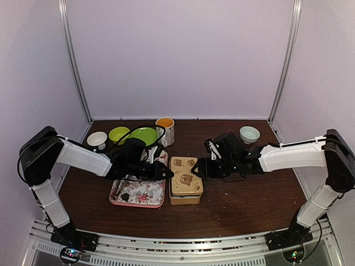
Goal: Pack the chocolate
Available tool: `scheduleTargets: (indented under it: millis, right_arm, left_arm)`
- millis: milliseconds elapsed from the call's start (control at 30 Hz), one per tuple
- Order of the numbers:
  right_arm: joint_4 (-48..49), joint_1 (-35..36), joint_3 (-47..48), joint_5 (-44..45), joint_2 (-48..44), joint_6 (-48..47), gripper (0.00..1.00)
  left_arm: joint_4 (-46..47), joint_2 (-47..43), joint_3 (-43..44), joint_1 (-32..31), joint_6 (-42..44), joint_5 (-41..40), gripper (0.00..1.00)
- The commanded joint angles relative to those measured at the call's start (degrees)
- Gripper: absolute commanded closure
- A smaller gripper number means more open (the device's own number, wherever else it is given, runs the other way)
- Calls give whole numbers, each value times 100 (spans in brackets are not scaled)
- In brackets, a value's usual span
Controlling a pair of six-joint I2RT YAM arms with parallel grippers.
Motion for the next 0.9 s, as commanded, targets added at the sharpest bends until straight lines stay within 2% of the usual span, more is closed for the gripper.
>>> scheduleTargets:
  millis: [0,233,433,567,867]
  right_arm:
    - [-61,-54,127,0,260,27,30]
    - [223,-75,185,-441,582,164,31]
    - [836,-165,-14,-1068,626,528,32]
    - [1563,-199,-308,-1425,356,907,38]
    - [1880,-199,-404,-1715,130,1037,57]
  left_arm:
    - [37,-84,189,-23,106,89,77]
    - [17,50,270,-22,105,192,79]
    - [-45,241,374,-23,48,290,81]
    - [-189,339,433,-22,51,313,82]
    - [-276,352,485,-23,60,334,82]
